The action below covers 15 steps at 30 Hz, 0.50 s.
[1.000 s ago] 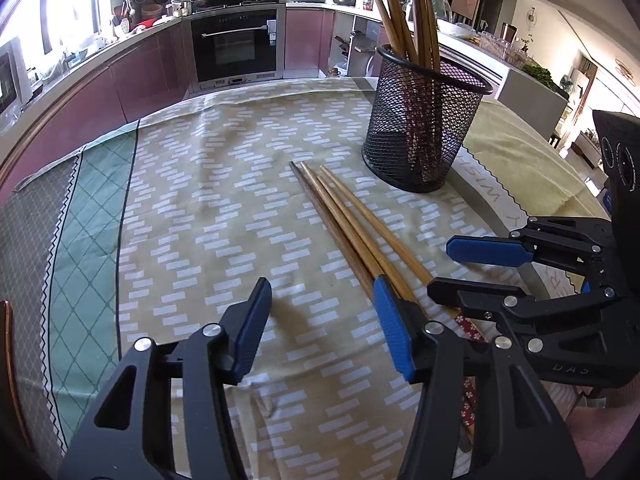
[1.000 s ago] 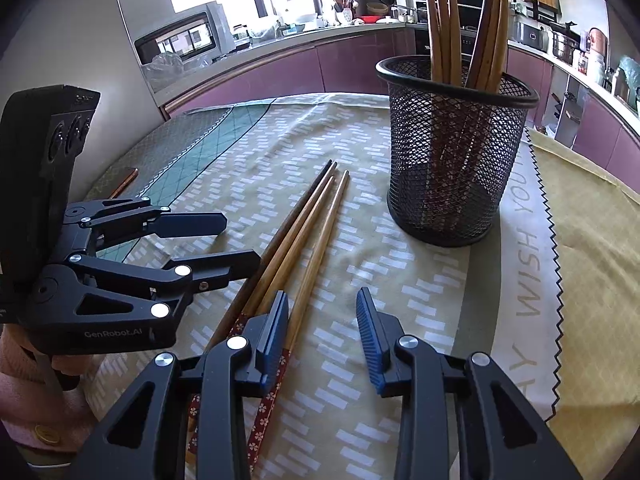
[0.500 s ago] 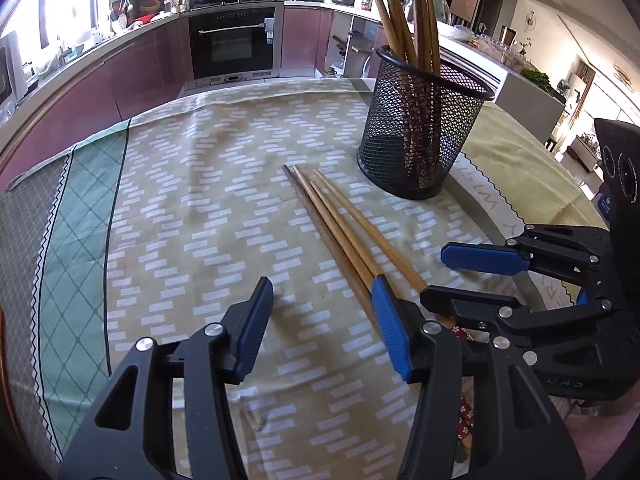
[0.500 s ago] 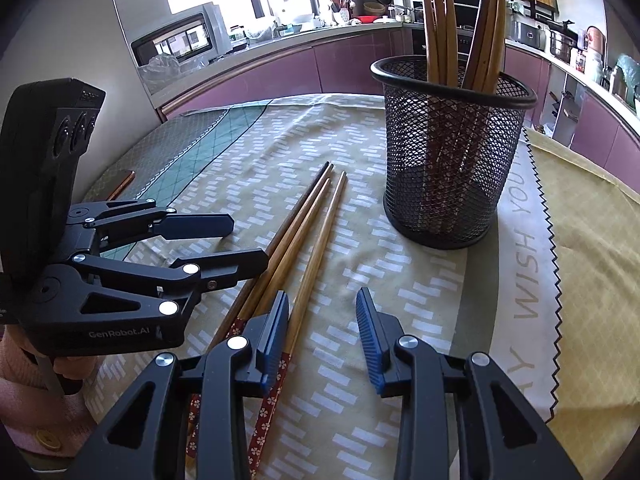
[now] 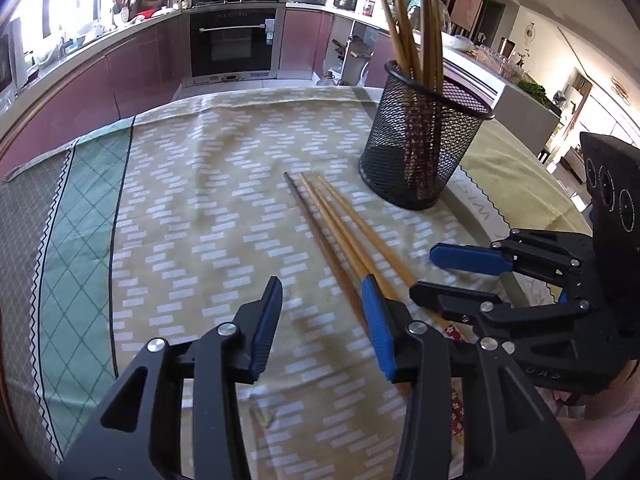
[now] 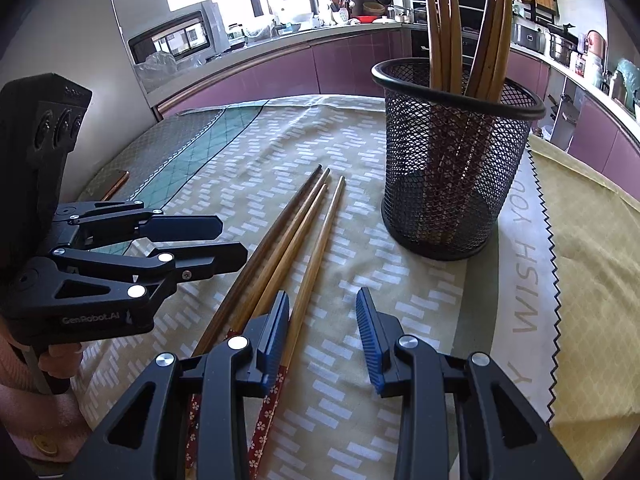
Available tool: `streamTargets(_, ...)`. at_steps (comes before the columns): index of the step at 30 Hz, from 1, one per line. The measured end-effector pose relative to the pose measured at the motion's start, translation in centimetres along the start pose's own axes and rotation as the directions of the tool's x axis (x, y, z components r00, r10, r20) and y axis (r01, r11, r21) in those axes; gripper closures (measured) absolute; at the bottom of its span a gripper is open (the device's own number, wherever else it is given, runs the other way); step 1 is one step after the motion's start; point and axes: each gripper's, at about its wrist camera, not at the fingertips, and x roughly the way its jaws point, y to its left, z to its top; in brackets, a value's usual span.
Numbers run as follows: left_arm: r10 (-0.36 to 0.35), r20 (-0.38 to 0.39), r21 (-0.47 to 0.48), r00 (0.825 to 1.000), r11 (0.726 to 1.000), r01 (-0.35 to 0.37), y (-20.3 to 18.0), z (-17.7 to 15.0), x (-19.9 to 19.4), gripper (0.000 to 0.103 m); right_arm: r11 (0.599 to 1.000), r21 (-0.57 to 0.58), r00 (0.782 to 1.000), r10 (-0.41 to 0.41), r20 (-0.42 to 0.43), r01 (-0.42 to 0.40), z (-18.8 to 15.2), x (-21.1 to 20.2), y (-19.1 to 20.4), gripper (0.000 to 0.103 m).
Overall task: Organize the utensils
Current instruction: 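Move both open grippers over the remaining chopsticks on the cloth, then close the left gripper on a chopstick and lift while the right gripper grasps another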
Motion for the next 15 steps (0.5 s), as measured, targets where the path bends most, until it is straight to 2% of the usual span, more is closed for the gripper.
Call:
streamTargets(9,0.014,-0.024,0.011,1.0,1.0,-0.014,-0.3,0.2,1.2,0.064,1.0,-0.006,1.0,-0.005,-0.001,0.005,0.3,0.2,0.1,0.071)
streamTargets(13,0.0,-0.027,-0.006,1.0,1.0,0.0,-0.1,0.6,1.3,0.081,0.999,-0.016,1.0,-0.03,-0.003,0.03,0.5,0.5,0.2,0.074)
streamTargets(15,-0.007,-0.028,-0.009,1.0,1.0,0.006,-0.1,0.7,1.3,0.086,0.999,-0.018,0.999,-0.045,-0.005,0.045,0.7,0.6,0.2,0.081)
